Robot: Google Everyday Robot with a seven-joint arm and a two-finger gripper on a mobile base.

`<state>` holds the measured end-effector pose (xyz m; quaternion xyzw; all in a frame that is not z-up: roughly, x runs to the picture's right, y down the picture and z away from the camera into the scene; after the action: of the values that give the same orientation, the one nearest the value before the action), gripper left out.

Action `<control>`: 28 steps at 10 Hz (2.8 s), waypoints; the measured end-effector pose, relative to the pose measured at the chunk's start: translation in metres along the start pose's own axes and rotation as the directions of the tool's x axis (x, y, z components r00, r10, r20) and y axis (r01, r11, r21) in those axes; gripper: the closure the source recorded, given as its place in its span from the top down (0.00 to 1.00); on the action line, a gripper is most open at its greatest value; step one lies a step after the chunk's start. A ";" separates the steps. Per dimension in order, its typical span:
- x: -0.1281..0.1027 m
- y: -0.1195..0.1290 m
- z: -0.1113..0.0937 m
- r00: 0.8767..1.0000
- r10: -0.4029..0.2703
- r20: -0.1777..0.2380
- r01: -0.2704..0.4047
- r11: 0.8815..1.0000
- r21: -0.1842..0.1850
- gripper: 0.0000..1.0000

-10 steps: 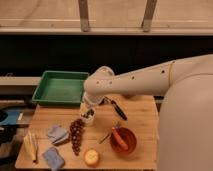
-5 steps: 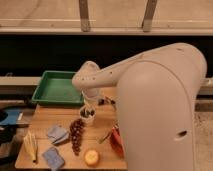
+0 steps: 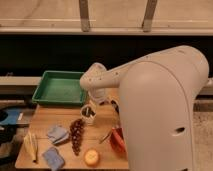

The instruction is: Stack cups into tray

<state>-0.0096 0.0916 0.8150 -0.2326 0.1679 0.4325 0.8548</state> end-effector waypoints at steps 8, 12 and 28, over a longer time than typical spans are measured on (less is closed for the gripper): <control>-0.010 0.030 0.015 0.999 -0.012 0.034 0.016 0.994 -0.109 0.53; -0.012 0.042 0.012 0.998 -0.032 0.050 0.039 0.990 -0.138 0.17; -0.065 -0.079 -0.070 0.926 0.119 0.359 -0.081 0.989 -0.122 0.00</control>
<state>0.0114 -0.0304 0.8083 -0.1838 -0.0050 0.5194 0.8345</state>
